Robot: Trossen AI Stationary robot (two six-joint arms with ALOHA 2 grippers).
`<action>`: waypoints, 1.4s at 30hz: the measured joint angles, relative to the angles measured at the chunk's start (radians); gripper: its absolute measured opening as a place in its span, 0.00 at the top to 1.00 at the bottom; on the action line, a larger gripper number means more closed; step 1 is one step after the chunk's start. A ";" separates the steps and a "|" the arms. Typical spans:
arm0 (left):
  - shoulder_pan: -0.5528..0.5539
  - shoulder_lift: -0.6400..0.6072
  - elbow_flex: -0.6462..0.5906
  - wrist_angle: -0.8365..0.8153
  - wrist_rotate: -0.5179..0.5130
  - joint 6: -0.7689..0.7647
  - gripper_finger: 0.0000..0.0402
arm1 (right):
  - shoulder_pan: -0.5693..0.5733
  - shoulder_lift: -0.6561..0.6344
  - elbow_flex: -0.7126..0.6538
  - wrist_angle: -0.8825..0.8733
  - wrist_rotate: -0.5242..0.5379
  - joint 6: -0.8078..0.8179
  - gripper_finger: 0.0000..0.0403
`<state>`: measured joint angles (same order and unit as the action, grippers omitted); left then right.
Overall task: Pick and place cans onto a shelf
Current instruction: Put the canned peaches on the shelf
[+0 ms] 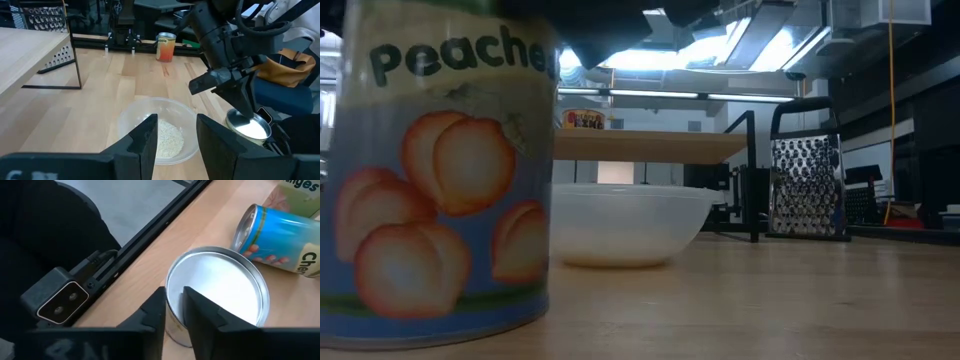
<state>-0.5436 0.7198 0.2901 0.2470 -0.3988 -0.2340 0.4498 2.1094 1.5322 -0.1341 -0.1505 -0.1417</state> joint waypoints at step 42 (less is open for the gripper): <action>0.000 0.000 0.000 0.000 0.000 0.000 0.68 | -0.004 0.002 0.331 -0.311 0.096 -0.029 1.00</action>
<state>-0.5436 0.7197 0.2901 0.2470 -0.3988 -0.2340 0.4454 2.1117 1.8636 -0.4447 -0.0546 -0.1704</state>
